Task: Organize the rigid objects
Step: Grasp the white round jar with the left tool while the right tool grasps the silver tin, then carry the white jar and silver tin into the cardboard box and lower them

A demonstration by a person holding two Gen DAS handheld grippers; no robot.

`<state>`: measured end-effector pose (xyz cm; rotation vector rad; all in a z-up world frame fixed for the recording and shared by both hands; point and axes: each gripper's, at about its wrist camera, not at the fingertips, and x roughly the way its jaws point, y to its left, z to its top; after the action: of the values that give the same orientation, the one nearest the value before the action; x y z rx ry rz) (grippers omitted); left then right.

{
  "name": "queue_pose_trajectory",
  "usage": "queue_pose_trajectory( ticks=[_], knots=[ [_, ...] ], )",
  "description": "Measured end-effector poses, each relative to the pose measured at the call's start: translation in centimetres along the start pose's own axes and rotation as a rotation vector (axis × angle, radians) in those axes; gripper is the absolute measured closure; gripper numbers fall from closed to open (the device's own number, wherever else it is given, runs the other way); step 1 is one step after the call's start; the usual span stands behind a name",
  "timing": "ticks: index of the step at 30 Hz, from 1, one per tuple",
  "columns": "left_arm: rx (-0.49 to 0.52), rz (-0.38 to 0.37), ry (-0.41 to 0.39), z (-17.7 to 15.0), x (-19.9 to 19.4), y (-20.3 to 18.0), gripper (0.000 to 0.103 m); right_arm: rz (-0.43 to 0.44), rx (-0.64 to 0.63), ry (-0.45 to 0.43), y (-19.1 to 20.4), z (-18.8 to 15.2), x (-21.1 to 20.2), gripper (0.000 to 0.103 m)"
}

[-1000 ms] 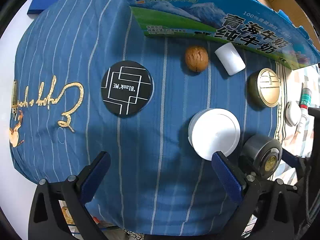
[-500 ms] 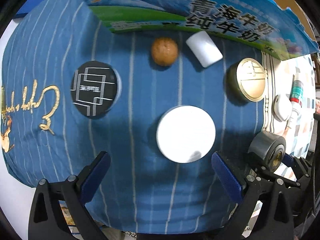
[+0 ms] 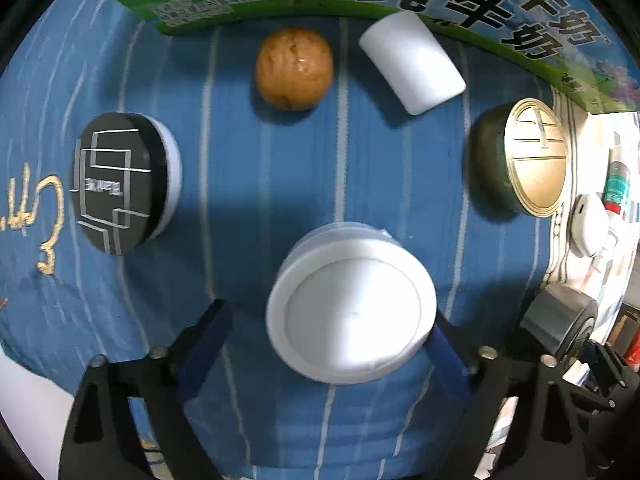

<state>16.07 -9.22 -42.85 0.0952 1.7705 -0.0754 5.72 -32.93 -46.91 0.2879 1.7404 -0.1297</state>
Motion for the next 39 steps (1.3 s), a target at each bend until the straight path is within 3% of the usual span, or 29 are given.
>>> queue_pose_trajectory(
  ticks=[1, 2, 12, 22, 31, 36, 39],
  knots=[
    [0.001, -0.012, -0.001, -0.1, 0.1, -0.1, 0.034, 0.009, 0.015, -0.003, -0.4, 0.1, 0.1, 0.028],
    [0.003, -0.027, -0.003, -0.3, 0.2, -0.1, 0.038, 0.02, 0.032, -0.004, -1.1, 0.3, 0.1, 0.028],
    [0.037, 0.002, -0.019, -5.2, 1.1, -1.2, 0.036, 0.033, 0.153, -0.003, -4.0, 2.3, 0.4, 0.026],
    [0.041, 0.016, -0.072, -8.5, 1.5, -3.4, 0.038, -0.098, 0.145, 0.017, -3.5, 2.5, 0.7, 0.03],
    [0.065, -0.025, -0.193, -15.0, -3.9, -4.3, 0.038, -0.068, 0.082, -0.057, -2.5, -1.1, -2.9, 0.031],
    [0.08, -0.046, -0.272, -18.8, -8.4, -4.6, 0.038, -0.031, 0.047, -0.158, -1.8, -5.6, -7.8, 0.031],
    [0.09, -0.054, -0.327, -19.0, -11.5, -4.6, 0.038, -0.014, 0.023, -0.22, -1.8, -6.4, -11.2, 0.031]
  ],
)
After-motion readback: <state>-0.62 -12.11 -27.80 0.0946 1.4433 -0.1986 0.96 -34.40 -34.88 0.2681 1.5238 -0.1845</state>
